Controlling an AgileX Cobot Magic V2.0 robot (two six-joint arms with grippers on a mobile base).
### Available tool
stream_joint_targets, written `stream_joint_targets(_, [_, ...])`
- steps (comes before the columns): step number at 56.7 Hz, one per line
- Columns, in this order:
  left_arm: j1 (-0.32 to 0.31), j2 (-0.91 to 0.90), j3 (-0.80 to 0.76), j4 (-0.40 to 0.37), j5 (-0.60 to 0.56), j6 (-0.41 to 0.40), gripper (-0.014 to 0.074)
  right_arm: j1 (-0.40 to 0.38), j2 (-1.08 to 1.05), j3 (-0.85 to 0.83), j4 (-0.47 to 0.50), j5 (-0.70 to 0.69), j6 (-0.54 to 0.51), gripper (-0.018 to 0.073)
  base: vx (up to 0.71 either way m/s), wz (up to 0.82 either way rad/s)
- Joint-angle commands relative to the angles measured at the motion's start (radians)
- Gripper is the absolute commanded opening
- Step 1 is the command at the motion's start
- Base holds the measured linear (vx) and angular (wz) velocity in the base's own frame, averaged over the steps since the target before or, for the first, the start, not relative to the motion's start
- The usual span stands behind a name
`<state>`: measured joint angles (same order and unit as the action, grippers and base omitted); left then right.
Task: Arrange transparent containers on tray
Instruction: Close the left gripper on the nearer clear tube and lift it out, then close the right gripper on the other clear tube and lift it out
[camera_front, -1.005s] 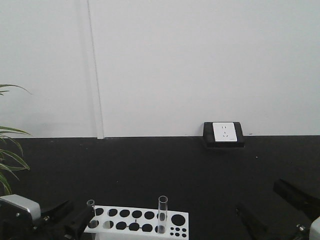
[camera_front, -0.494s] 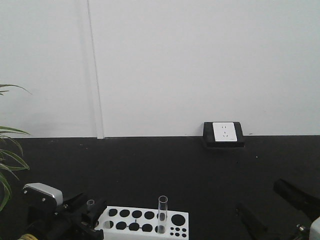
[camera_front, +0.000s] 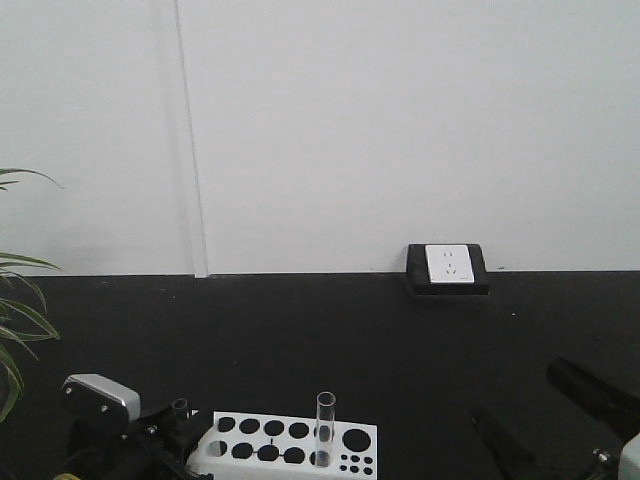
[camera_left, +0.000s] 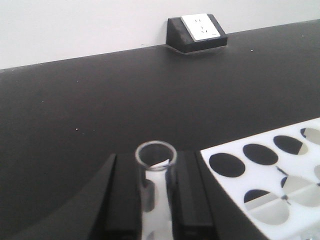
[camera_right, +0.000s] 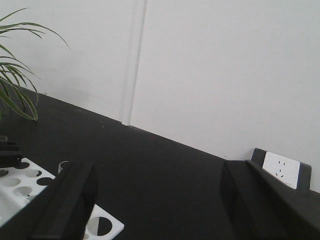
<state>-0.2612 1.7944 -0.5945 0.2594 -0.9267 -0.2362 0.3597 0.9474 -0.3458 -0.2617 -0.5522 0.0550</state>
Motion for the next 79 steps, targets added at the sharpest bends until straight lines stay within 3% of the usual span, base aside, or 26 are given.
stream_joint_targets(1, [-0.004,-0.061,-0.024,0.0,-0.109,0.002,-0.0009,0.0,-0.009,-0.027,0.006,-0.086,-0.01,0.0557,0.0,0.0])
stream_joint_targets(14, [-0.004,-0.281,-0.043,0.003,-0.066,-0.012,-0.0006,0.0,-0.009,-0.027,0.006,-0.086,-0.005,0.0557,0.0,0.0])
stream_joint_targets(19, [-0.004,-0.405,-0.095,0.051,0.087,-0.065,-0.0006,0.0,-0.003,-0.027,0.006,-0.086,0.009,0.0557,0.0,0.0])
stream_joint_targets(26, [-0.004,-0.546,-0.197,0.188,0.298,-0.09,-0.0006,0.0,0.05,-0.027,-0.026,-0.094,0.067,0.0557,0.0,0.0])
stream_joint_targets(35, [-0.004,-0.67,-0.287,0.267,0.452,-0.215,-0.0006,0.0,0.188,-0.028,-0.174,-0.184,0.104,0.0557,0.0,0.0])
stream_joint_targets(41, [-0.004,-0.722,-0.304,0.266,0.472,-0.251,-0.0006,0.0,0.3,-0.047,-0.261,-0.284,0.178,0.0557,0.0,0.0])
stream_joint_targets(57, [-0.004,-0.763,-0.306,0.263,0.535,-0.286,-0.0006,0.001,0.592,-0.195,-0.382,-0.509,0.206,0.0557,0.0,0.0])
stream_joint_targets(65, [-0.004,-0.763,-0.306,0.263,0.549,-0.294,-0.0006,0.001,0.696,-0.288,-0.439,-0.557,0.281,0.0557,0.0,0.0])
stream_joint_targets(79, [-0.004,-0.763,-0.306,0.263,0.551,-0.294,-0.0006,0.001,0.828,-0.422,-0.486,-0.571,0.317,0.0557,0.0,0.0])
